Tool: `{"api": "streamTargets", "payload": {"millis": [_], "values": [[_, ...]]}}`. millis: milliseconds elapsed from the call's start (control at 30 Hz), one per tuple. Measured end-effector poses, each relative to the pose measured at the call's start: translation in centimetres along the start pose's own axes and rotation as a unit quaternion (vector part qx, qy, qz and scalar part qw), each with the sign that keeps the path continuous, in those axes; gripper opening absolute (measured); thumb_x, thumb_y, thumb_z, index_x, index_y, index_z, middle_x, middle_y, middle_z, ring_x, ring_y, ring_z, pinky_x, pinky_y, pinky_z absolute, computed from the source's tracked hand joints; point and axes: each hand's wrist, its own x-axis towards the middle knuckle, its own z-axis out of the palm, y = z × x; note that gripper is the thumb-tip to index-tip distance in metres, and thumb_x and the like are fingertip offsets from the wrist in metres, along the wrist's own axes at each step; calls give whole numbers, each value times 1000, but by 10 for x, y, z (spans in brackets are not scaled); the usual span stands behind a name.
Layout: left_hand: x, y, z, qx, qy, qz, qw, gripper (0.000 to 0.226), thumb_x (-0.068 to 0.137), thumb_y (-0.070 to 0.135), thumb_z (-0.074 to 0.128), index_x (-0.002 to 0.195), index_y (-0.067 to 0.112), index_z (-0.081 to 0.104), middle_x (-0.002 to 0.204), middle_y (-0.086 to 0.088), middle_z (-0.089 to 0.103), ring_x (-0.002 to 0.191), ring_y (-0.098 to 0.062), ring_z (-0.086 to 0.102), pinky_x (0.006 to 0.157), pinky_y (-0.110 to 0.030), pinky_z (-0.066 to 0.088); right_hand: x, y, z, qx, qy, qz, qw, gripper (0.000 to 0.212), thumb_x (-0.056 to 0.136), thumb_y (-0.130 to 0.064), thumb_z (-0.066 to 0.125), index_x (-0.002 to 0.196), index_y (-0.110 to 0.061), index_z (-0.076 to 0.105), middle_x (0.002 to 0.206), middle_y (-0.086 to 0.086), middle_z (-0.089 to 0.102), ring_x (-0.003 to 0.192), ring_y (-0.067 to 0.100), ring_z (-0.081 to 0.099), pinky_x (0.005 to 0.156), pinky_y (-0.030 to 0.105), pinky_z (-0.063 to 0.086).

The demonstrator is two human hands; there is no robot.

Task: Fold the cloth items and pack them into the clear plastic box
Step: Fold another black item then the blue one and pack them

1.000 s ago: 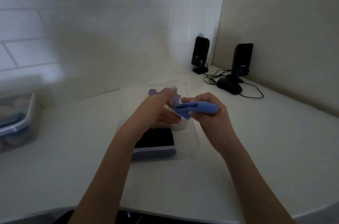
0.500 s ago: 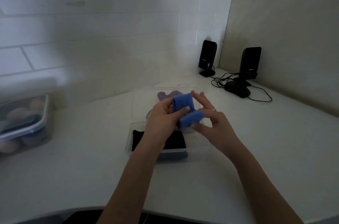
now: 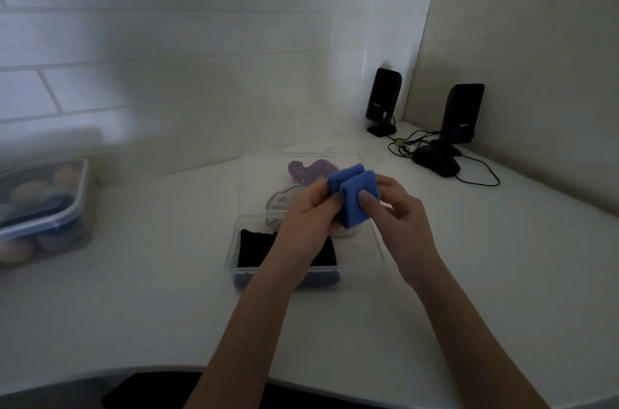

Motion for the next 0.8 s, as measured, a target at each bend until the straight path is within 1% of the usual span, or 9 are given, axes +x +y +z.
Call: {"api": "streamTargets", "payload": {"millis": [133, 233, 267, 333, 400, 500, 600, 700, 800], "values": [[0, 1, 1, -12, -13, -18, 1000, 26, 97, 13, 41, 102, 29, 61, 102, -2, 68, 95, -13, 65, 81, -22, 55, 0, -1, 0, -14, 15, -2, 1000, 21, 89, -12, 58, 90, -31, 68, 112, -3, 61, 105, 4, 56, 81, 13, 49], [-1, 6, 4, -15, -13, -47, 999, 16, 96, 22, 43, 98, 28, 57, 111, -10, 64, 98, -18, 64, 79, -23, 55, 0, 2, 1, -47, 42, -15, 998, 11, 85, -17, 64, 89, -25, 69, 110, -13, 56, 100, -10, 52, 77, 11, 49], [-1, 6, 5, 18, -14, -34, 999, 12, 94, 23, 47, 98, 30, 56, 111, -8, 65, 99, -18, 64, 82, -25, 56, -1, 2, 1, -56, 47, -20, 997, 7, 82, -21, 67, 89, -22, 68, 110, -11, 56, 99, -9, 53, 76, 12, 49], [-2, 2, 3, 103, -12, 16, 994, 15, 90, 23, 56, 99, 34, 56, 108, -7, 68, 101, -20, 66, 89, -31, 55, -1, 5, 1, -37, 53, -17, 998, 21, 74, -31, 73, 86, -20, 59, 111, -5, 58, 98, 2, 58, 78, 21, 53], [-4, 0, 0, 154, -5, 36, 987, 14, 89, 21, 59, 101, 27, 59, 107, -14, 68, 100, -26, 65, 90, -38, 54, 0, 4, -1, 27, 51, 0, 998, 25, 73, -29, 69, 89, -17, 54, 112, -4, 60, 97, 8, 61, 79, 27, 54], [-5, -5, -2, 264, 9, 77, 961, 18, 91, 21, 57, 100, 6, 59, 96, -20, 64, 89, -33, 61, 79, -41, 52, -2, -3, -4, 73, 0, -8, 997, 28, 80, -28, 60, 106, -18, 58, 108, -6, 62, 97, 5, 61, 77, 18, 51], [-10, -5, 0, 303, 1, 126, 945, 21, 94, 23, 52, 99, 4, 58, 87, -15, 62, 76, -25, 57, 69, -31, 47, -4, -7, -1, 67, -53, -10, 996, 23, 88, -21, 53, 108, -15, 62, 106, -5, 66, 97, 4, 64, 77, 16, 52], [-13, -4, 2, 351, -31, 123, 928, 21, 94, 24, 51, 88, 4, 53, 74, -2, 54, 64, -12, 48, 63, -19, 40, -2, -7, -2, 74, -27, -8, 997, 17, 93, -15, 50, 91, -4, 62, 106, -1, 65, 92, -1, 64, 76, 14, 51], [-13, -6, 5, 384, -50, 124, 914, 19, 94, 24, 50, 85, 7, 49, 71, 4, 46, 61, -5, 41, 63, -15, 37, 1, -5, -8, 83, 6, -1, 997, 20, 92, -7, 48, 78, -5, 62, 104, 3, 63, 84, -2, 63, 72, 13, 50]]}}
